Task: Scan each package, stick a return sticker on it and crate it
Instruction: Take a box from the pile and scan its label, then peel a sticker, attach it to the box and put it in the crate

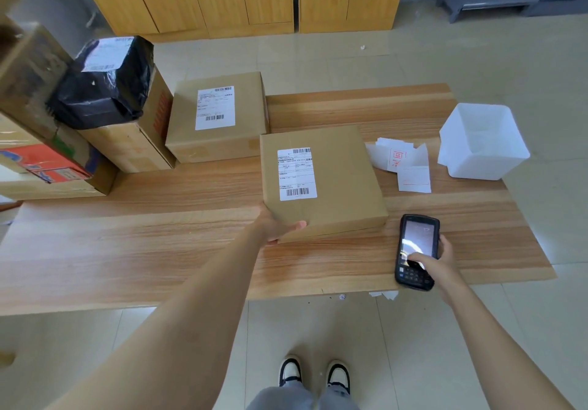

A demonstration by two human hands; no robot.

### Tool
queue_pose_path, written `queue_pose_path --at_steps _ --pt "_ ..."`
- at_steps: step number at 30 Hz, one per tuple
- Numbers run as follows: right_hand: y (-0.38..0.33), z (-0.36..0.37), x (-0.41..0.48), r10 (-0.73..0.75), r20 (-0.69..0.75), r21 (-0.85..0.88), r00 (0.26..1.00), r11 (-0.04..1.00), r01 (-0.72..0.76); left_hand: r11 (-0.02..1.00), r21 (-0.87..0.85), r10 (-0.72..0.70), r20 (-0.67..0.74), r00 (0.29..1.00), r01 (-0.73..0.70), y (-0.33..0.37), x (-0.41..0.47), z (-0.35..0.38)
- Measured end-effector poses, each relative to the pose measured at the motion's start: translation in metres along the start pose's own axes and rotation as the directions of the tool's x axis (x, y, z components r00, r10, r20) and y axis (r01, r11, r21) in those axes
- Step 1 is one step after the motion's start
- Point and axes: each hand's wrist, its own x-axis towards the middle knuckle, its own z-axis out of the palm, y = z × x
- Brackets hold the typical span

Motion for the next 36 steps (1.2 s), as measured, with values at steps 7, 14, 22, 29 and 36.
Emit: queue_pose_path --at_steps 7,14,22,29,36 --pt "0.002 -0.001 0.01 -0.054 -0.057 -0.039 0.997 0.998 0.052 1.0 0.028 -0.003 0.001 1.0 0.003 0.001 0.002 -0.001" --pt "0.001 -0.012 0.012 -0.023 0.062 -0.025 0.998 0.999 0.024 1.0 0.007 0.013 0.007 1.0 -0.013 0.0 0.002 0.0" --pt "-0.01 -0.018 0.01 -0.039 0.152 -0.15 0.988 0.987 0.062 0.995 0.098 -0.006 0.01 1.0 0.005 -0.001 0.005 -0.002" --pt "-0.018 -0.027 0.018 -0.055 0.057 -0.278 0.997 0.958 0.069 0.981 0.185 -0.053 -0.026 0.998 0.056 0.011 0.002 -0.006" --pt "-0.053 -0.043 0.056 -0.072 0.073 -0.391 0.995 0.915 0.095 0.963 0.253 -0.04 -0.189 0.981 0.088 0.073 0.013 -0.015"
